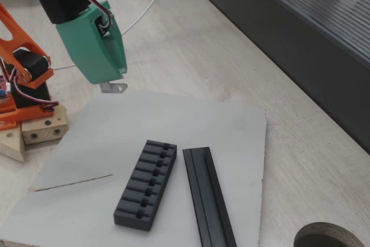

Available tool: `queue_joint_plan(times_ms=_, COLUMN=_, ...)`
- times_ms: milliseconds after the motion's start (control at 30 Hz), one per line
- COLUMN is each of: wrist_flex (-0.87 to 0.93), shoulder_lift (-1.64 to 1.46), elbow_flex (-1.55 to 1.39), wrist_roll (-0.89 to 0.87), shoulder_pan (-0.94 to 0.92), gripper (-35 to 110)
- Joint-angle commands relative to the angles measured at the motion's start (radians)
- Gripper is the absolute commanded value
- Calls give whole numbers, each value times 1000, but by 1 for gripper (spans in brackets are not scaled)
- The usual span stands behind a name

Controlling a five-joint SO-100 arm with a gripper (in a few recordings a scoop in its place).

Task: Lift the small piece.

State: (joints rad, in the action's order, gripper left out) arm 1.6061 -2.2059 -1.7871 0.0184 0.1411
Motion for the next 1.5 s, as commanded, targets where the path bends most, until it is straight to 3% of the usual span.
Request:
queue_joint_plan(times_ms=0, wrist_flex=57, shoulder_lift=-61, elbow_flex=18, wrist_roll=8, shoulder_pan=15, gripper=7)
queue_joint_plan(times_ms=233, wrist_flex=137, shoulder_lift=-118, elbow_flex=18, wrist_roll=9, shoulder_pan=-72, gripper=7)
queue_joint_plan(times_ms=1467, wrist_flex=32, shoulder_lift=-112, elbow_flex=3, wrist_roll=11, shoulder_pan=-95, gripper=7)
